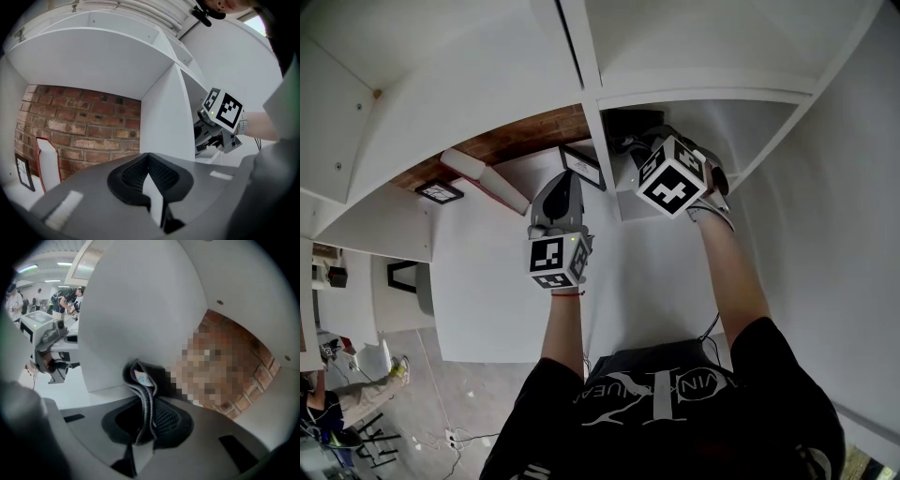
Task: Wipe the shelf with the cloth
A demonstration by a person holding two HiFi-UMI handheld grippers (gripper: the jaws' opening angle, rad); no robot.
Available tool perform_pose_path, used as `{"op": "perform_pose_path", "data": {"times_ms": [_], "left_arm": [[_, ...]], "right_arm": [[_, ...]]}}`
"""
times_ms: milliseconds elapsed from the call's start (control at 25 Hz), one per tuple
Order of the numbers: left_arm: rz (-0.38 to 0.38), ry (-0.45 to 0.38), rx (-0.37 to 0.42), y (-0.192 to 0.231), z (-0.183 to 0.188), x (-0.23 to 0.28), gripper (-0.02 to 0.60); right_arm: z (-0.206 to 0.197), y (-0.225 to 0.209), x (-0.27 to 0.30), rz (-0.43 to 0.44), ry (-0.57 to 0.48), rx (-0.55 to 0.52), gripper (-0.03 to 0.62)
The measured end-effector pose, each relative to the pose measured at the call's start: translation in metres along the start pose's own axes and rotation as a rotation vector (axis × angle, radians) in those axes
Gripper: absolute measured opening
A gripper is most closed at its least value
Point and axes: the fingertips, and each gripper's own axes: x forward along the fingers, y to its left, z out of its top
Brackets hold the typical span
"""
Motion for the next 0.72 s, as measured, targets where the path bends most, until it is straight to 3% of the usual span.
{"op": "perform_pose_path", "data": {"times_ms": [400, 720], "left_arm": [[-0.018, 0.006, 0.003, 0.002, 0.000, 0.007, 0.011], [-0.011, 0.010, 0.007, 0.000, -0.003, 0.004, 0.011]], "right_arm": [[-0.007, -0.032, 0.022, -0.069, 0.086, -0.024, 0.054], [-0.048, -0.075, 0.008, -0.203, 0.164, 0.085, 0.054]]}}
